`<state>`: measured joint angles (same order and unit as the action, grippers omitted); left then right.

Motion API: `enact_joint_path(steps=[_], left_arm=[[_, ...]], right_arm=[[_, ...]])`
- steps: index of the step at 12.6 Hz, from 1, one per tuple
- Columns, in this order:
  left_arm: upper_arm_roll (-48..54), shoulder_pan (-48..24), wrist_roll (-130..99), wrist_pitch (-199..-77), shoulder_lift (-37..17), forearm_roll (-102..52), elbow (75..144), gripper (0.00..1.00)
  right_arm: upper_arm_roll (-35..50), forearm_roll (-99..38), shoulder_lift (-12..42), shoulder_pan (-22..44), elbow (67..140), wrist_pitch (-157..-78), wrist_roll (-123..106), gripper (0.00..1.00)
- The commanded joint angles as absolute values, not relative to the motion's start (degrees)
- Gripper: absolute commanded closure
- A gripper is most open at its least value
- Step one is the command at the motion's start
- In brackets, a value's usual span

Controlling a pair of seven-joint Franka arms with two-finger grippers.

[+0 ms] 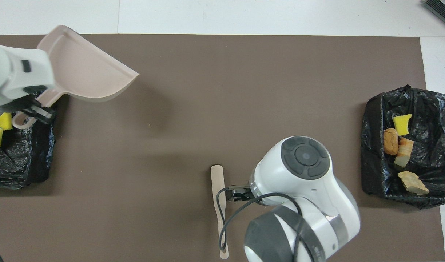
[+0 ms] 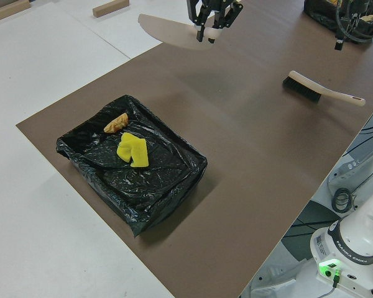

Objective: Sweep and dump trash in bin
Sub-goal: 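Bring the dustpan back to the table center while the right gripper withdraws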

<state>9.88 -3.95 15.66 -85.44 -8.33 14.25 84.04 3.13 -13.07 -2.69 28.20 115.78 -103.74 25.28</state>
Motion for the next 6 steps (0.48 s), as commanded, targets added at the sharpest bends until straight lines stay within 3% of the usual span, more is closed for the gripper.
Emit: enact_joint_path(steps=[1, 6], left_arm=[[9.1, -9.0, -0.3, -89.2, -7.9, 6.1, 86.7, 1.00], [9.1, -21.9, -21.3, -106.8, -10.4, 2.3, 95.5, 1.00]], right_arm=[[3.7, -8.9, -2.6, 23.5, 111.9, -101.3, 21.1, 0.00], [3.8, -1.3, -2.2, 13.0, 105.7, -99.1, 4.3, 0.00]])
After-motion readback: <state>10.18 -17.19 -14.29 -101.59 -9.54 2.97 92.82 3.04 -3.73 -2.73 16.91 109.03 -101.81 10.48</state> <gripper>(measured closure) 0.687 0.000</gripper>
